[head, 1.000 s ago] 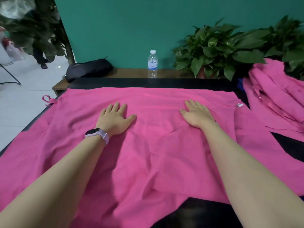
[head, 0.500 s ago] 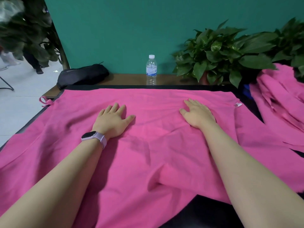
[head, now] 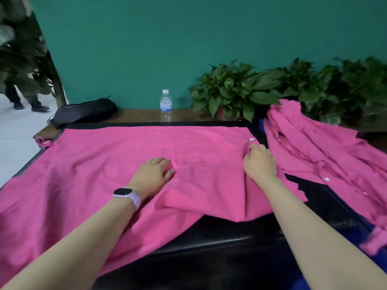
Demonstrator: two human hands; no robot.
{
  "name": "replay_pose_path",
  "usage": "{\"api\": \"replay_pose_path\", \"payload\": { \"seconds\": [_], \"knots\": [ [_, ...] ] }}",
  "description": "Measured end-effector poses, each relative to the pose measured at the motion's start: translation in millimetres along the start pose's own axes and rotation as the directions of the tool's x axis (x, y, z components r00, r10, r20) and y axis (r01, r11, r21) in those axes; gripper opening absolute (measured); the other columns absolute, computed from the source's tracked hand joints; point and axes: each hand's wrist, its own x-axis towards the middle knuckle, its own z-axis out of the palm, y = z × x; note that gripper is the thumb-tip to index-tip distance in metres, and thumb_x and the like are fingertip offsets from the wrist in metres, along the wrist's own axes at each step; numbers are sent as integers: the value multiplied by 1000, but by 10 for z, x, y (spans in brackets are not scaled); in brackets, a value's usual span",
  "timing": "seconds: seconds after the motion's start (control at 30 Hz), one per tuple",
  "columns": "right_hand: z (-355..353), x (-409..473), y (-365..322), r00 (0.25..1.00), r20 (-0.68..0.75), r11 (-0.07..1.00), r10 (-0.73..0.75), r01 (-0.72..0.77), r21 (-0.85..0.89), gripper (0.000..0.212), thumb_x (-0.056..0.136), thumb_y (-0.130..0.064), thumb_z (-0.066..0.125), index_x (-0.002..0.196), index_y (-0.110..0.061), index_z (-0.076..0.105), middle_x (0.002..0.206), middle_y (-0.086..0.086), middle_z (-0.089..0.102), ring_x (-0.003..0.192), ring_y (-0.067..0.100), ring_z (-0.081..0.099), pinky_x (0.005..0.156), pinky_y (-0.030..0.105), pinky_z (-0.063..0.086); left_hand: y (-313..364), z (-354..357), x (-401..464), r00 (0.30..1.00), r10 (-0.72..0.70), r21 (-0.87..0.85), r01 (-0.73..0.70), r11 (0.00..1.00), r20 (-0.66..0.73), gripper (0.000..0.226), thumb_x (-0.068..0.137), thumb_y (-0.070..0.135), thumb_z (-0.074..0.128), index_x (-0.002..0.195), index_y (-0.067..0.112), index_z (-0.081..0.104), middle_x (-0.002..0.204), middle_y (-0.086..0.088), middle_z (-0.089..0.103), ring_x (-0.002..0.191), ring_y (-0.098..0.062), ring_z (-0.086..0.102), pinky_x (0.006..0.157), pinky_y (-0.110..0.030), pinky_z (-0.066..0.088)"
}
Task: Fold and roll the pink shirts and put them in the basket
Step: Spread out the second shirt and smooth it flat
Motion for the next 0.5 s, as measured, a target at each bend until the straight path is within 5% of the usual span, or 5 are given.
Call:
{"api": "replay_pose_path", "payload": {
  "seconds": [0.1, 0.23, 0.33, 0.5],
  "knots": [
    [-203, -206, 350, 972, 196, 991, 131, -133, -1, 28, 94, -14, 46, 118, -4, 57, 126, 20, 58, 116, 39, 56, 91, 44, 44, 323, 60, 21, 994, 85, 19, -86, 996, 76, 52, 105, 45, 43, 149, 17, 46, 153, -8, 45, 140, -24, 43, 115, -36, 32],
    [-422, -418, 608, 940, 285, 970, 189, -224, 96, 21, 95, -27, 53, 104, -8, 58, 109, 15, 65, 97, 33, 61, 74, 35, 40, 504, 58, -77, 983, 88, -38, -83, 996, 162, 57, 103, 50, 42, 152, 19, 41, 158, -8, 38, 146, -23, 35, 119, -38, 27],
    [-520, -517, 691, 907, 378, 971, 184, -228, 77, 34, 91, -46, 58, 90, -12, 59, 88, 7, 64, 79, 28, 60, 64, 33, 41, 519, 61, -238, 979, 88, -58, -79, 995, 182, 60, 103, 52, 38, 155, 22, 35, 163, -6, 29, 150, -21, 26, 122, -33, 19],
    [-586, -604, 717, 905, 399, 963, 151, -225, 147, 57, 89, -66, 56, 79, -10, 61, 82, 4, 63, 76, 26, 61, 62, 35, 42, 526, 85, -419, 976, 101, 46, -112, 993, 194, 66, 102, 56, 24, 160, 26, 15, 168, -2, 9, 155, -17, 9, 125, -34, 9]
  ]
}}
